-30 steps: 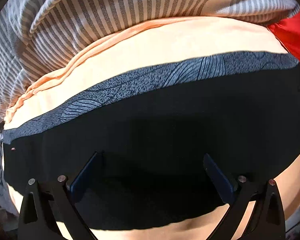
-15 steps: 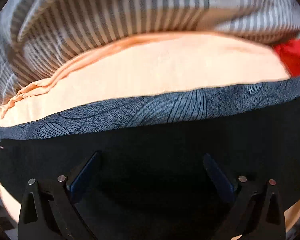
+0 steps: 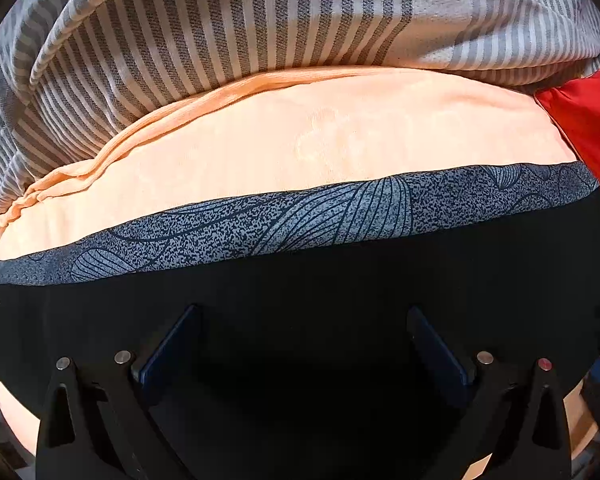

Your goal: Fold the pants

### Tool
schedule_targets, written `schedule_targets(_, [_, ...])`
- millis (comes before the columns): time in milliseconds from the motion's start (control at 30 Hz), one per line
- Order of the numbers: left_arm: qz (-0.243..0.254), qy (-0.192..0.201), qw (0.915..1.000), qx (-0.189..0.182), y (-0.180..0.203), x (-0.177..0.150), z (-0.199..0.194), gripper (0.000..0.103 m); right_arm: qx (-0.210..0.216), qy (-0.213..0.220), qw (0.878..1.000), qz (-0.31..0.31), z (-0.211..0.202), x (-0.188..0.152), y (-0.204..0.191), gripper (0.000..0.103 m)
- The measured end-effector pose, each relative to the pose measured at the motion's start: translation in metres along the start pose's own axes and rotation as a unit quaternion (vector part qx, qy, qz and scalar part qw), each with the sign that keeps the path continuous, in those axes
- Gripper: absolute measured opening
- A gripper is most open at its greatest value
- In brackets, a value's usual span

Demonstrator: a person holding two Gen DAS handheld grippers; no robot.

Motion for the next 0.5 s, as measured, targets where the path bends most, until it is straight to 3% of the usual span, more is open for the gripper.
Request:
schedule_targets(133, [-0.015, -0.02, 0.9996, 0.01, -0.003, 0.006, -0.002, 0.103, -0.003, -0.005, 1.0, 0.003, 0.024, 0.008, -0.01, 0.05])
schedule_targets(200, [-0.03, -0.001, 0.9995, 0.007, -0.004, 0.017, -0.011, 0.103, -0.015, -0.013, 0.999, 0.025, 0.027, 0.009, -0.005, 0.026])
schedule_targets(233, [-0.029, 0.015, 0.9994, 0.011, -0.003, 0.023, -0.016, 0.103, -0.012, -0.015, 0.999, 0.039, 0.027, 0.009, -0.002, 0.021])
schedule_targets(300, [-0.018, 0.032, 0.999, 0.024, -0.002, 0.034, -0.016, 0.103, -0.004, -0.018, 0.998, 0.054, 0.026, 0.009, 0.0, 0.018])
schedule_targets(433, [-0.02, -0.002, 0.999, 0.041, -0.004, 0.031, 0.015, 0.103, 0.007, -0.024, 0.999, 0.04, 0.023, 0.009, -0.009, 0.016])
schedule_targets(500, [-0.03, 0.009, 0.999, 0.032, -0.006, 0.031, 0.025, 0.103, 0.021, -0.024, 0.999, 0.036, 0.023, 0.009, -0.017, 0.016])
Point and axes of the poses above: each gripper's, at about its wrist camera, not at the fingertips, and z roughly the way its jaws point, y to its right, x to its top, the point moved 6 cm from there along z, roughly the way its jaws point, and after that the axes turned 15 degrees about y, right-handed, at the moved point
